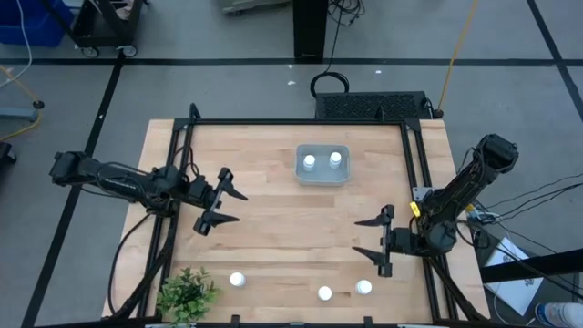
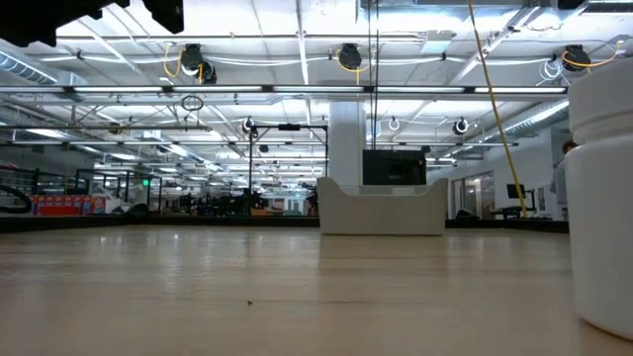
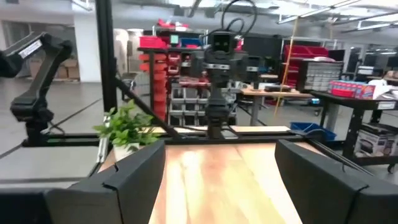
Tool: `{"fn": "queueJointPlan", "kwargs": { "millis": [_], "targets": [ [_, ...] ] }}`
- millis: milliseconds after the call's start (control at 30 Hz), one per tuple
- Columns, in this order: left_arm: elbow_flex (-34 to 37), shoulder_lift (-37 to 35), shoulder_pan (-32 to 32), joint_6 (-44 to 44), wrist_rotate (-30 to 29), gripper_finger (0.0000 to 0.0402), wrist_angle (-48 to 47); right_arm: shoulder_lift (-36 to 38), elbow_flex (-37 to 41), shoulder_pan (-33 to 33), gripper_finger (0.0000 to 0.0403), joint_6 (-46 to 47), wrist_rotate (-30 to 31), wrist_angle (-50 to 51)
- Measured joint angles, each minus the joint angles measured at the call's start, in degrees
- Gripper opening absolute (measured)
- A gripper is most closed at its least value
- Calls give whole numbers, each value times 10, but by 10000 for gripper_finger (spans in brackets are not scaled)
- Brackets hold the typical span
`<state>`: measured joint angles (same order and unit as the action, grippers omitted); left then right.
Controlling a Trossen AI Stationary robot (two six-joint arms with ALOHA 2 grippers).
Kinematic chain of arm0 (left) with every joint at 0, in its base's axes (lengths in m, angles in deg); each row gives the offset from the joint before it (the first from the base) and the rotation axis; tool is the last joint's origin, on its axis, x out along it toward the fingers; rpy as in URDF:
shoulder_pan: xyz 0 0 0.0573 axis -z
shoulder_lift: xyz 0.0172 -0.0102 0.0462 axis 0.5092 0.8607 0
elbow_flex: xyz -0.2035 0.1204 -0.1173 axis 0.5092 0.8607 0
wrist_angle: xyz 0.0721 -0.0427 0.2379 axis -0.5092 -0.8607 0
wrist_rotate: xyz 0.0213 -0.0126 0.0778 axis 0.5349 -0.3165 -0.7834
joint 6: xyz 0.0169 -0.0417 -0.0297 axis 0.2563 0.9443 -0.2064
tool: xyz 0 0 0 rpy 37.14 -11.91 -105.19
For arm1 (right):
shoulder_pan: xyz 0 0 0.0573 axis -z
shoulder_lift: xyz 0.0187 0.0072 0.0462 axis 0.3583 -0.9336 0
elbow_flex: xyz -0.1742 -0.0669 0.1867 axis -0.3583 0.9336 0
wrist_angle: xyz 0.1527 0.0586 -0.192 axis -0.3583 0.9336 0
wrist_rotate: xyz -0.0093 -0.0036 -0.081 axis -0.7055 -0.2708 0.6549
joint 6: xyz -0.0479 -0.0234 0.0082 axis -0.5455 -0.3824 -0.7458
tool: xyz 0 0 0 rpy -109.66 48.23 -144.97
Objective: Pick and place pill bottles into a basket
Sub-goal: Put the white medicine bottle into the gray bin
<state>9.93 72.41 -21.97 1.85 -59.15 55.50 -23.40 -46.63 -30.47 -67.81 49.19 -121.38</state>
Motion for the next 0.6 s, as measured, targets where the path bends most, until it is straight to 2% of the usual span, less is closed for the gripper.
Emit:
{"fn": "queueJointPlan", "kwargs": {
  "millis": [100, 333, 600],
  "targets": [
    [0, 0, 0, 0, 0, 273, 0, 0, -35, 0, 295, 35, -1, 76],
    [0, 0, 0, 1, 0, 274, -10, -25, -165, -1, 295, 206, -20, 374],
    [0, 0, 0, 3, -9, 273, -16, -71, -298, 0, 295, 305, -83, 547]
  ]
}}
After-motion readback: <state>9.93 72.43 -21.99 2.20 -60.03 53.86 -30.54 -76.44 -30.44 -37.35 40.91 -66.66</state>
